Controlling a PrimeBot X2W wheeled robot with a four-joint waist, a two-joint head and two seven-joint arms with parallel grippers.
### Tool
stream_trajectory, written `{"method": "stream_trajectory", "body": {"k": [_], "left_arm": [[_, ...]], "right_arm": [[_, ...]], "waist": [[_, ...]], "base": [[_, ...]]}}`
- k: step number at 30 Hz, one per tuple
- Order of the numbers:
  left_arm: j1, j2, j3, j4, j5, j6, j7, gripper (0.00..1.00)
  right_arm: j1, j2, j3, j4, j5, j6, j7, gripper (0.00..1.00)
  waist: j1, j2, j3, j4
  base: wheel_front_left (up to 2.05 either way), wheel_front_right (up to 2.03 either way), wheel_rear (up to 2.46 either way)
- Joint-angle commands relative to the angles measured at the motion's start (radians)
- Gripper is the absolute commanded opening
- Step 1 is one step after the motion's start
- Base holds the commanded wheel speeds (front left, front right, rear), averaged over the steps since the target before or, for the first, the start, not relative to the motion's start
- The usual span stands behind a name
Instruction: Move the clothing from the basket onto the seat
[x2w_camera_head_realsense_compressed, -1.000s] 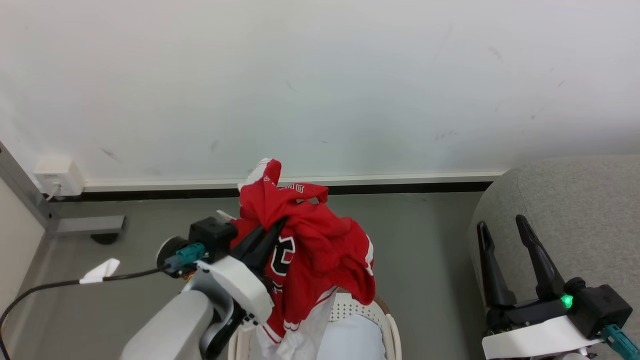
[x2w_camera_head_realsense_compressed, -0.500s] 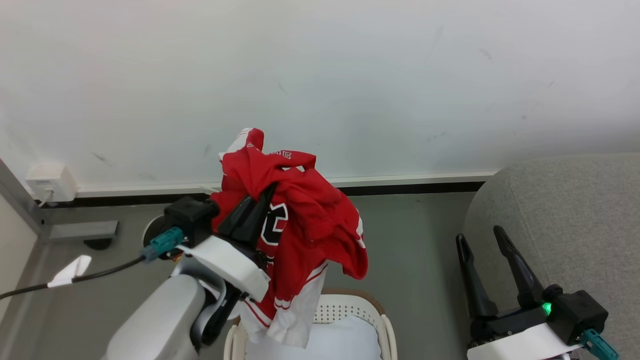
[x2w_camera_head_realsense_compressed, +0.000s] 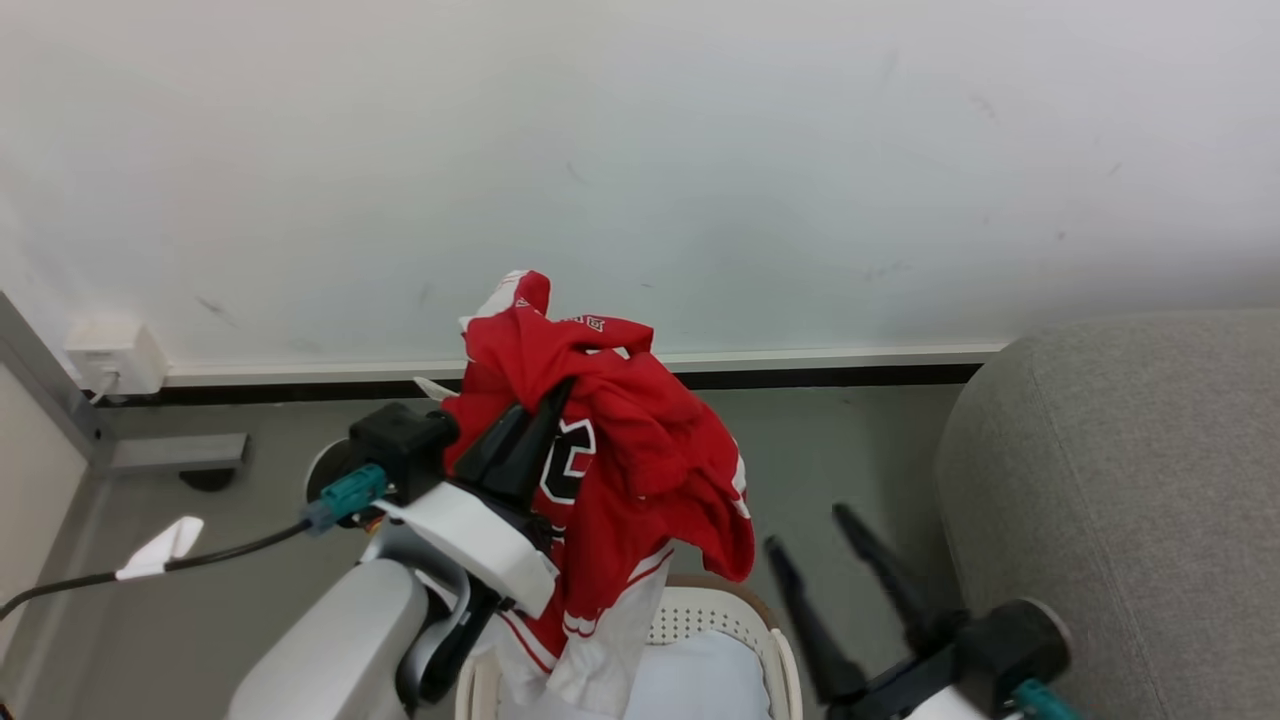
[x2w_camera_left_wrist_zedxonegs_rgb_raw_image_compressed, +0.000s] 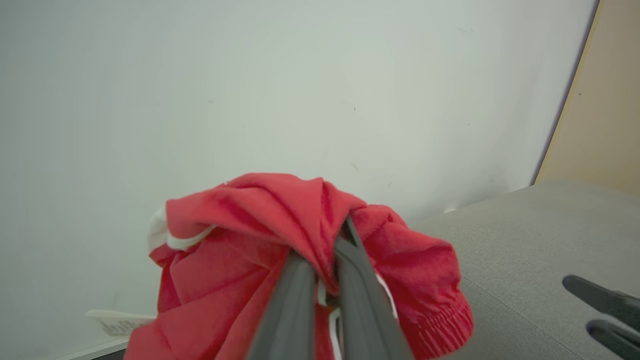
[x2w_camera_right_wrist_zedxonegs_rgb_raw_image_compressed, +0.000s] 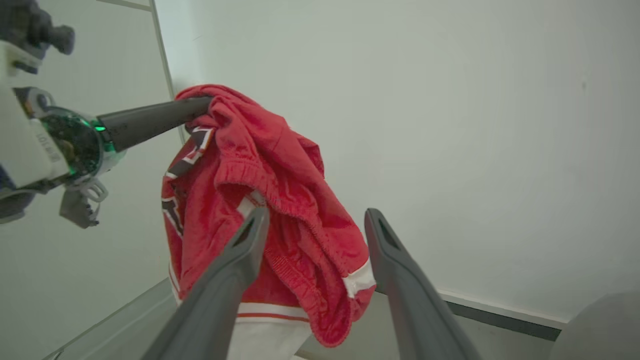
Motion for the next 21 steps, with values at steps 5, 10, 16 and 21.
{"method": "stream_trajectory", "body": {"k": [5,10,16,21], "left_arm": [[0.002,-0.022,-0.019,0.006,-0.006,-0.004,0.005,0.00],[0.005,-0.047,-0.047,0.005,-0.003,-0.010,0.012,0.00],[0.018,-0.079,-0.093,-0.011,0.003,-0.024,0.027,0.00],[0.028,-0.104,-0.134,-0.033,0.004,-0.034,0.042,0.00]], "right_arm": [[-0.061,-0.003,0.146,0.089,0.035,-0.002,0.001,1.00],[-0.114,-0.003,0.220,0.169,0.073,-0.002,0.001,1.00],[-0.156,-0.003,0.250,0.241,0.124,-0.002,0.001,1.00],[-0.171,-0.003,0.240,0.283,0.151,-0.002,0.001,1.00]], "waist": [[0.0000,-0.0001,-0.011,0.025],[0.0000,-0.0001,-0.021,0.053],[0.0000,-0.0001,-0.032,0.097],[0.0000,-0.0001,-0.039,0.130]], "base": [[0.00,0.00,0.00],[0.00,0.00,0.00],[0.00,0.00,0.00],[0.00,0.00,0.00]]}}
